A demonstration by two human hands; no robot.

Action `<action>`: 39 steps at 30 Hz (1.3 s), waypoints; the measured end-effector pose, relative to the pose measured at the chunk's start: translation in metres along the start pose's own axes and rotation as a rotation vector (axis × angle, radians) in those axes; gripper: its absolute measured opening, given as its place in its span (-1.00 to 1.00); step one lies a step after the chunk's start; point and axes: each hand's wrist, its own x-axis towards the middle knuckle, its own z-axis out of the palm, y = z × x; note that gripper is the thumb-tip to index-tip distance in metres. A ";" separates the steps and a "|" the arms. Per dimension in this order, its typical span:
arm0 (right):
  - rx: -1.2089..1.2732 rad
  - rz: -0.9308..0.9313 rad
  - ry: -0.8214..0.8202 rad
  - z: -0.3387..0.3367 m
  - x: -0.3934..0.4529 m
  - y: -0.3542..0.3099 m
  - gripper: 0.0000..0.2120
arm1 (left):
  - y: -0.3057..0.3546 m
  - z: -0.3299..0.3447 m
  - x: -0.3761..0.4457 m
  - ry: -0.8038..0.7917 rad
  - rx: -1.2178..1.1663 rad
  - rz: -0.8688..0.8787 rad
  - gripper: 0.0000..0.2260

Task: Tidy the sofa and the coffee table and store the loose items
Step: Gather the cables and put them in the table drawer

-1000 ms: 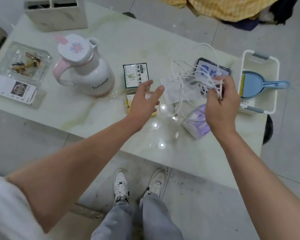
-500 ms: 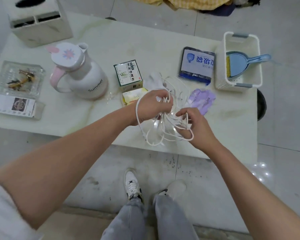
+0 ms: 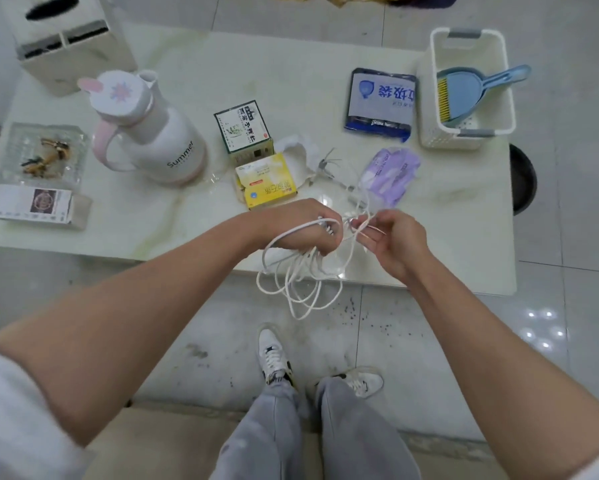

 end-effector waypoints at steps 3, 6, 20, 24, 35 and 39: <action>0.025 0.043 -0.003 0.008 0.007 -0.012 -0.82 | -0.002 0.006 0.005 0.053 -0.025 -0.094 -0.91; -0.384 0.033 0.065 0.013 0.020 0.000 -0.34 | -0.010 0.014 0.012 0.095 -0.060 -0.173 -0.93; -1.208 -0.444 -0.076 -0.007 0.053 0.078 -0.62 | -0.094 0.044 0.046 0.594 -0.139 -0.198 0.04; -1.464 -0.544 -0.237 -0.023 0.024 0.072 -0.71 | -0.078 0.047 0.048 0.470 0.072 0.017 -0.14; -0.554 0.014 0.004 -0.111 0.015 0.101 -0.75 | -0.067 0.070 0.058 0.096 0.113 -0.259 -0.80; -0.573 0.081 0.170 -0.151 0.013 0.136 -0.85 | -0.091 0.085 0.063 0.248 0.275 -0.307 -0.97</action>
